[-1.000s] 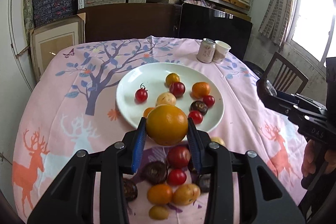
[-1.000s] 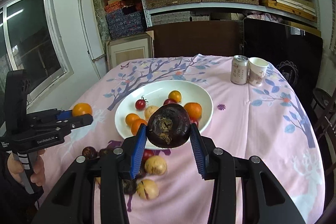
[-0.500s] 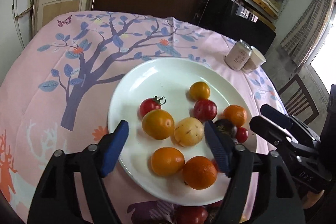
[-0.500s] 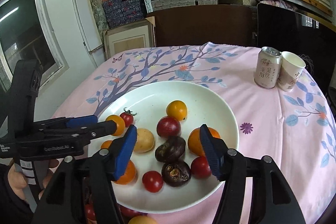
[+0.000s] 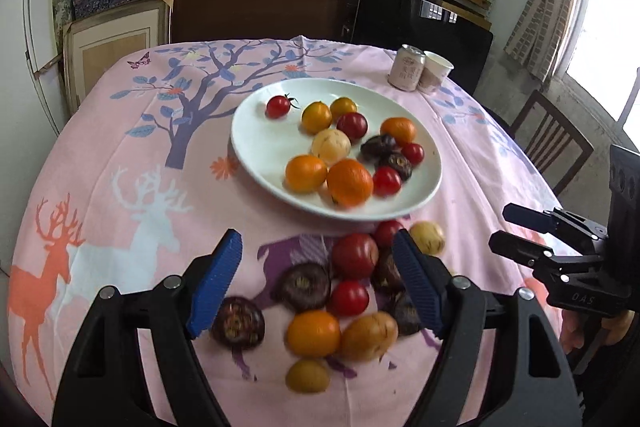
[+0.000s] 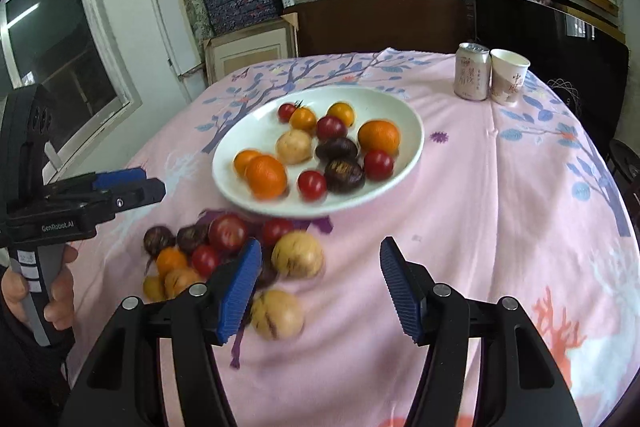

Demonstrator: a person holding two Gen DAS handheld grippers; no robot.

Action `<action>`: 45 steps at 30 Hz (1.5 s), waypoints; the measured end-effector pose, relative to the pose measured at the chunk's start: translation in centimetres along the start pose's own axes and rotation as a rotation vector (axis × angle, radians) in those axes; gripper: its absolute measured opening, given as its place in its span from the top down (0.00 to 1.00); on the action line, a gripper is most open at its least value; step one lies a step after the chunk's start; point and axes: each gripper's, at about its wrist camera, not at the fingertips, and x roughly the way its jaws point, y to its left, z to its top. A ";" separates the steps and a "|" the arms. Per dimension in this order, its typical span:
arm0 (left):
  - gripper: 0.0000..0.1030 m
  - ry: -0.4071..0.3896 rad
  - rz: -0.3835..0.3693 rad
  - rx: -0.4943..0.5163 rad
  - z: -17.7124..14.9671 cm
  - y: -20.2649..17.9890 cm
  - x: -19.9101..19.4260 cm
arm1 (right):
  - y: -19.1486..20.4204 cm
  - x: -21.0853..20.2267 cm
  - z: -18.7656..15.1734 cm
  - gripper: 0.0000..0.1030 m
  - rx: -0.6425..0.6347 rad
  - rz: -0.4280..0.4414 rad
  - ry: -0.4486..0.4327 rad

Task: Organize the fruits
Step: 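Grasp a pale striped fruit with the right tool while the left tool grasps a small yellow fruit, then carry both fruits onto the plate and release them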

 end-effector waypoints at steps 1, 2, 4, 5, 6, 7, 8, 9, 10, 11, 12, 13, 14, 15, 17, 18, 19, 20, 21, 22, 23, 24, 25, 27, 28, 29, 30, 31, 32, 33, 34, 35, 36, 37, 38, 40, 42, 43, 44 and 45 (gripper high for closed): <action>0.27 0.003 0.006 0.009 -1.2 -0.1 -0.5 | 0.7 0.0 -1.0 0.39 -0.017 0.001 0.013; 0.27 0.005 0.011 0.014 -2.1 -0.1 -0.9 | 1.3 0.1 -1.7 0.39 -0.027 0.000 0.026; 0.27 0.008 0.027 0.030 -4.0 -0.1 -1.6 | 2.5 0.6 -2.6 0.39 -0.058 -0.016 0.041; 0.27 0.013 0.030 0.038 -4.8 -0.1 -1.8 | 2.9 0.9 -2.8 0.39 -0.070 -0.035 0.041; 0.27 0.023 0.032 0.044 -5.4 -0.1 -1.9 | 3.0 1.2 -2.7 0.39 -0.071 -0.043 0.043; 0.27 0.035 0.040 0.050 -6.2 -0.1 -1.9 | 3.1 1.6 -2.6 0.39 -0.064 -0.044 0.046; 0.27 0.044 0.046 0.053 -6.7 -0.1 -1.9 | 3.1 2.1 -2.4 0.39 -0.055 -0.046 0.055; 0.27 0.053 0.051 0.058 -7.1 -0.2 -1.9 | 3.1 2.6 -2.4 0.39 -0.043 -0.051 0.064; 0.27 0.058 0.055 0.062 -7.6 -0.2 -1.9 | 3.0 3.2 -2.3 0.41 -0.028 -0.053 0.073; 0.27 0.062 0.059 0.065 -8.1 -0.2 -1.9 | 2.9 3.6 -2.4 0.43 -0.017 -0.051 0.082; 0.27 0.065 0.061 0.066 -8.4 -0.2 -1.9 | 2.8 4.1 -2.4 0.43 -0.003 -0.048 0.093; 0.27 0.066 0.063 0.067 -8.7 -0.1 -2.0 | 2.9 4.4 -2.5 0.43 0.002 -0.046 0.098; 0.27 0.067 0.067 0.068 -8.9 0.0 -2.1 | 2.8 4.5 -2.6 0.43 0.005 -0.047 0.088; 0.27 0.067 0.074 0.068 -9.1 0.2 -2.1 | 2.7 4.5 -2.6 0.43 0.010 -0.044 0.088; 0.27 0.070 0.084 0.062 -9.0 0.6 -1.9 | 2.4 4.6 -2.6 0.45 0.030 -0.035 0.090; 0.27 0.072 0.089 0.053 -9.0 0.9 -1.9 | 2.2 4.6 -2.7 0.52 0.038 -0.020 0.092; 0.27 0.075 0.087 0.046 -8.9 1.2 -1.8 | 2.2 4.6 -2.8 0.63 0.044 -0.007 0.094; 0.27 0.079 0.084 0.041 -8.9 1.4 -1.8 | 2.2 4.4 -2.9 0.63 0.049 -0.002 0.088; 0.27 0.081 0.083 0.039 -8.9 1.4 -1.7 | 2.2 4.2 -2.9 0.63 0.056 0.008 0.081; 0.27 0.087 0.081 0.043 -8.9 1.2 -1.5 | 2.2 3.7 -3.0 0.63 0.062 0.021 0.062; 0.27 0.094 0.081 0.056 -9.0 1.0 -1.4 | 2.1 3.0 -3.1 0.63 0.067 0.035 0.033; 0.27 0.098 0.085 0.069 -9.0 0.7 -1.2 | 2.0 2.3 -3.2 0.63 0.072 0.045 0.005; 0.27 0.104 0.093 0.089 -9.2 0.3 -1.0 | 1.8 1.7 -3.4 0.63 0.079 0.049 -0.022; 0.27 0.115 0.106 0.115 -9.3 -0.2 -0.4 | 1.1 0.7 -3.8 0.63 0.113 0.056 -0.062; 0.27 0.120 0.118 0.123 -9.2 -0.4 0.0 | 0.7 0.2 -4.0 0.63 0.137 0.064 -0.081; 0.27 0.122 0.131 0.126 -9.1 -0.5 0.3 | 0.2 -0.2 -4.1 0.63 0.159 0.070 -0.099; 0.27 0.120 0.144 0.128 -9.0 -0.6 0.5 | -0.1 -0.4 -4.2 0.63 0.173 0.075 -0.105; 0.27 0.116 0.159 0.130 -8.9 -0.7 0.7 | -0.4 -0.4 -4.3 0.63 0.185 0.081 -0.105; 0.27 0.115 0.167 0.131 -8.8 -0.7 0.9 | -0.6 -0.4 -4.4 0.63 0.195 0.085 -0.101; 0.35 0.114 0.168 0.132 -8.7 -0.8 1.0 | -0.7 -0.5 -4.4 0.63 0.198 0.089 -0.100; 0.43 0.120 0.160 0.132 -8.7 -0.8 1.2 | -0.7 -0.6 -4.5 0.63 0.198 0.091 -0.104; 0.57 0.137 0.146 0.132 -8.7 -0.8 1.4 | -0.7 -0.7 -4.5 0.63 0.196 0.093 -0.109; 0.63 0.154 0.132 0.132 -8.8 -0.7 1.7 | -0.7 -0.7 -4.5 0.63 0.194 0.094 -0.111; 0.64 0.157 0.124 0.136 -8.9 -0.9 1.8 | -0.6 -0.7 -4.5 0.63 0.193 0.094 -0.110; 0.70 0.148 0.125 0.147 -9.0 -1.1 1.6 | -0.6 -0.6 -4.5 0.63 0.192 0.095 -0.110; 0.72 0.139 0.117 0.159 -9.1 -1.4 1.4 | -0.6 -0.7 -4.6 0.63 0.195 0.096 -0.111; 0.72 0.123 0.120 0.155 -9.2 -1.4 1.1 | -0.7 -0.7 -4.6 0.63 0.202 0.097 -0.111; 0.72 0.109 0.108 0.145 -9.1 -1.3 0.8 | -0.7 -0.7 -4.6 0.63 0.204 0.098 -0.113; 0.72 0.094 0.091 0.133 -9.0 -1.1 0.5 | -0.8 -0.7 -4.7 0.63 0.205 0.100 -0.114; 0.72 0.081 0.082 0.123 -9.0 -0.9 0.2 | -0.7 -0.8 -4.7 0.63 0.206 0.099 -0.115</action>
